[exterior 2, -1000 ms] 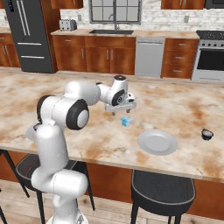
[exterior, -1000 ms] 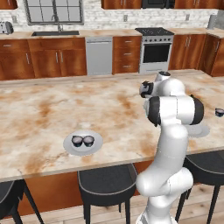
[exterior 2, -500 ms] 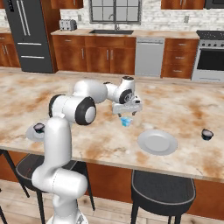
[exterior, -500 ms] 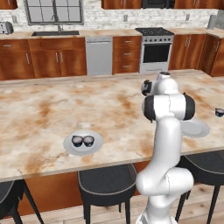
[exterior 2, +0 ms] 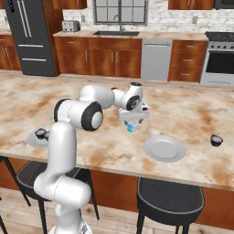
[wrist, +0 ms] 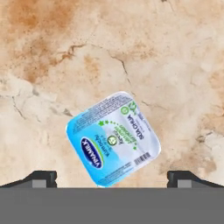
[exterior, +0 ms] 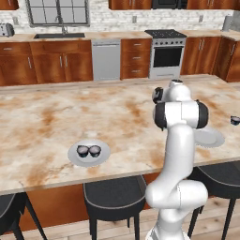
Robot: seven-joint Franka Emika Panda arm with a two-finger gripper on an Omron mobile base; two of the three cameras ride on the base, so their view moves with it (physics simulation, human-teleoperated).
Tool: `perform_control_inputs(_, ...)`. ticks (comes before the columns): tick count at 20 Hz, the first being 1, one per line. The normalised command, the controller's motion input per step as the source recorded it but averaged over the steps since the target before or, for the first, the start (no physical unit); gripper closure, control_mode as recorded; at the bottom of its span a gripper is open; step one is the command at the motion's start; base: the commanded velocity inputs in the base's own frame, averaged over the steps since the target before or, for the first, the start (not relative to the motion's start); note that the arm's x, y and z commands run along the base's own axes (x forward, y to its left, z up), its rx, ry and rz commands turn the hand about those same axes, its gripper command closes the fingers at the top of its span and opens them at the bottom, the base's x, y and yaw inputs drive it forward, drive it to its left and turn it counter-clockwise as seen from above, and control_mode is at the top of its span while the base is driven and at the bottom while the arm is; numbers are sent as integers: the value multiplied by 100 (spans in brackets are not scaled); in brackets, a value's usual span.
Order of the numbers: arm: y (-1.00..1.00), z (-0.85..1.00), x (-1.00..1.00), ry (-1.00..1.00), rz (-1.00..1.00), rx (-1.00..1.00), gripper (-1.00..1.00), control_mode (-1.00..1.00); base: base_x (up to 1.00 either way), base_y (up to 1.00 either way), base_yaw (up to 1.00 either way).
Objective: Place two yogurt containers on each plate.
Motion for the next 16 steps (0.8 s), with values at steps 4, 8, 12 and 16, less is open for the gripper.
perform_control_inputs(4,24,-21,-16,-1,20,-2,-100,-100,0,0,0)
perform_control_inputs(8,17,-15,0,-12,23,0,-100,-100,0,0,0)
perform_control_inputs(12,0,0,6,-22,23,0,-100,-100,0,0,0)
perform_control_inputs(16,0,0,-1,-11,18,-1,-100,-100,0,0,0)
